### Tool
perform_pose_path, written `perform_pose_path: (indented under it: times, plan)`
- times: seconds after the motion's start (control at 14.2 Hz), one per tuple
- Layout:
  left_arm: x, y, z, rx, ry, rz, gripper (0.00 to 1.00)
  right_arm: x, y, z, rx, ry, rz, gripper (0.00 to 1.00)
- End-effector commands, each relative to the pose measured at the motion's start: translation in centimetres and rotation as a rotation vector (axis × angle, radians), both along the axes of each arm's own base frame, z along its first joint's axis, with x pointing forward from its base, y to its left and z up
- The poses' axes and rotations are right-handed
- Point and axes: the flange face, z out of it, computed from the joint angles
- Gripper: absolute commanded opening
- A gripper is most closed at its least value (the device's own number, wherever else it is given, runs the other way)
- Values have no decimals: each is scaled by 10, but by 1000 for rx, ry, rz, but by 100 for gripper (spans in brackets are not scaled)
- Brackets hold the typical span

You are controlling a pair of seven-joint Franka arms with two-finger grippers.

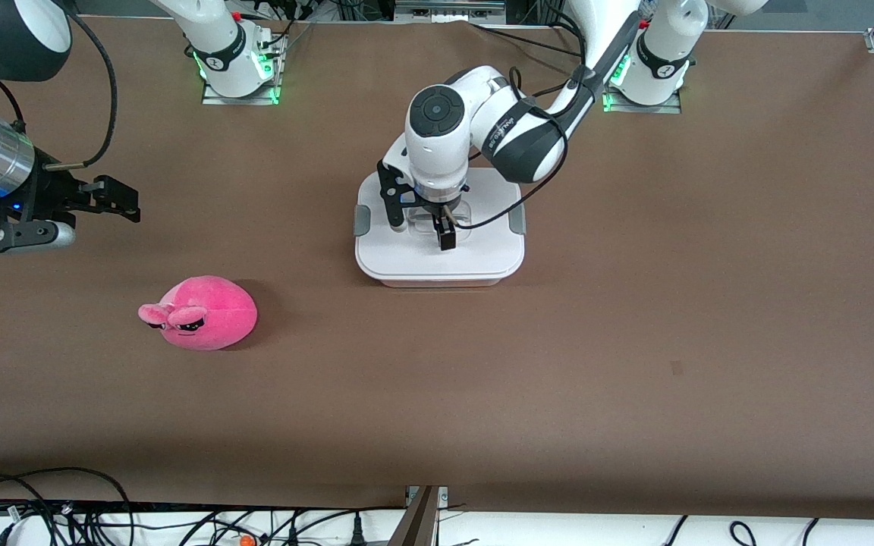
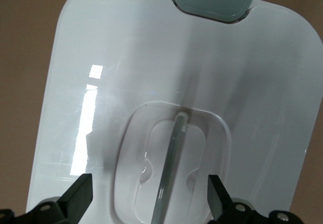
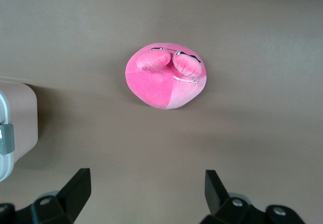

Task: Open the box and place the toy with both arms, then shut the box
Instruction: 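Lower the left gripper onto the lid handle and grasp it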

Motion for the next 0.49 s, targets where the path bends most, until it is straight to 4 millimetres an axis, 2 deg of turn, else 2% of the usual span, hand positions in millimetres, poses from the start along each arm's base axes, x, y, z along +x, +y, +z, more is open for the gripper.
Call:
perform_pose_path:
  times: [0.0, 0.21, 0.28, 0.35, 0.42]
  plan:
    - [1, -4, 3, 9, -23, -29, 76, 1, 0, -2, -9, 14, 19, 100]
    - [-2, -6, 11, 10, -24, -29, 55, 1, 1, -5, -4, 16, 5, 100]
    - [-4, -5, 16, 13, -21, -29, 35, 1, 3, -5, -5, 14, 6, 100]
    - [-5, -4, 19, 17, -16, -27, 20, 1, 4, -5, -5, 14, 8, 100]
    - [-6, -3, 23, 20, -14, -28, 15, 1, 4, -5, -5, 11, 8, 100]
